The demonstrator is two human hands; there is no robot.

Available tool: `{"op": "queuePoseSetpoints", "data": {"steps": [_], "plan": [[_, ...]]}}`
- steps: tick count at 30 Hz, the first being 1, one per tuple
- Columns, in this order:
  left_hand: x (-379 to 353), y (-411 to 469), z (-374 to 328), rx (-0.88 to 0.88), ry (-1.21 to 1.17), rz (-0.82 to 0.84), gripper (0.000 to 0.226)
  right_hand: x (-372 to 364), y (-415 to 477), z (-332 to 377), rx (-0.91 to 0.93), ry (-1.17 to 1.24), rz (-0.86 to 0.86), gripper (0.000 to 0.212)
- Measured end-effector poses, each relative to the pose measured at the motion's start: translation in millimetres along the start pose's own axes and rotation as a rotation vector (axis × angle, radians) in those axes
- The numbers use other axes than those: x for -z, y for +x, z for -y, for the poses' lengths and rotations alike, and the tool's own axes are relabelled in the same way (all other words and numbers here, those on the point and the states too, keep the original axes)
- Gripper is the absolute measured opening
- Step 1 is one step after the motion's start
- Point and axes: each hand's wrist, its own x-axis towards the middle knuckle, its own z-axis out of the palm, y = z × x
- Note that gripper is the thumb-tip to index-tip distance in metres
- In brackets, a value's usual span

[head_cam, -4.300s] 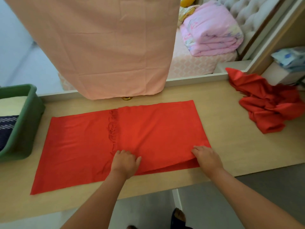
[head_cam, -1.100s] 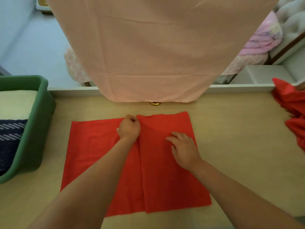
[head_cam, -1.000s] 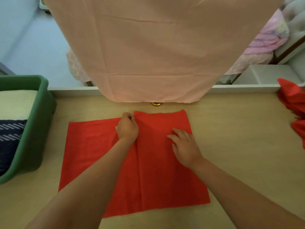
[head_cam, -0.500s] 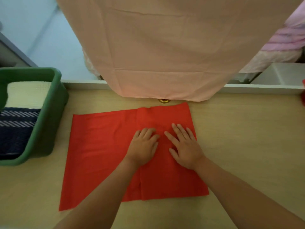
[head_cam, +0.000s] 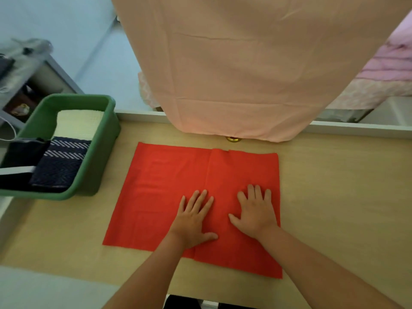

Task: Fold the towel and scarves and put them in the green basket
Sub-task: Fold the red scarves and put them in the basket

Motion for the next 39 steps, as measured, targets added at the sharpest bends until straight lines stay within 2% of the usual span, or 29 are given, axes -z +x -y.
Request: {"op": "queuePoseSetpoints", "data": {"steps": [2, 4, 6, 8, 10, 12, 15, 18, 21, 25, 29, 31, 34, 37, 39], "plan": [[4, -4, 5, -0.006, 0.008, 0.056, 0.124, 10, 5, 6, 0.047, -0.043, -0.035, 0.078], [16, -4, 10, -0.038, -0.023, 0.087, 0.125, 18, 12, 13, 0.116, -0.029, -0.026, 0.078], [29, -3, 21, -0.033, -0.12, 0.049, 0.106, 29, 24, 27, 0.161, 0.031, 0.006, 0.076], [40, -5, 40, 0.03, -0.2, -0.057, 0.075, 41, 41, 46, 0.192, 0.073, 0.014, 0.07], [46, -13, 69, 0.149, -0.249, -0.136, 0.053, 55, 61, 69, 0.222, 0.078, 0.007, 0.06], [49, -25, 101, 0.296, -0.269, -0.162, 0.043, 68, 81, 95, 0.262, 0.041, 0.0, 0.049], [51, -46, 150, 0.478, -0.261, -0.166, 0.043, 86, 111, 143, 0.329, -0.007, -0.002, 0.042], [51, -60, 190, 0.655, -0.366, -0.118, 0.049, 100, 139, 196, 0.4, -0.017, -0.006, 0.038], [44, -70, 218, 0.74, -0.43, -0.036, 0.053, 111, 161, 244, 0.484, -0.051, -0.023, 0.037], [38, -75, 239, 0.682, -0.285, 0.014, 0.04, 120, 191, 287, 0.509, -0.194, -0.041, 0.039], [32, -72, 251, 0.63, -0.341, 0.002, 0.03, 122, 219, 306, 0.504, -0.332, 0.023, 0.062], [28, -71, 256, 0.62, -0.405, 0.031, 0.026, 122, 221, 312, 0.537, -0.435, 0.073, 0.066], [30, -73, 259, 0.564, -0.537, 0.078, 0.022, 117, 218, 315, 0.575, -0.546, 0.056, 0.055], [38, -75, 255, 0.5, -0.75, 0.095, 0.02, 124, 210, 310, 0.565, -0.544, 0.025, 0.04], [46, -74, 248, 0.453, -0.899, 0.106, 0.027, 130, 204, 300, 0.537, -0.526, 0.025, 0.035]]}}
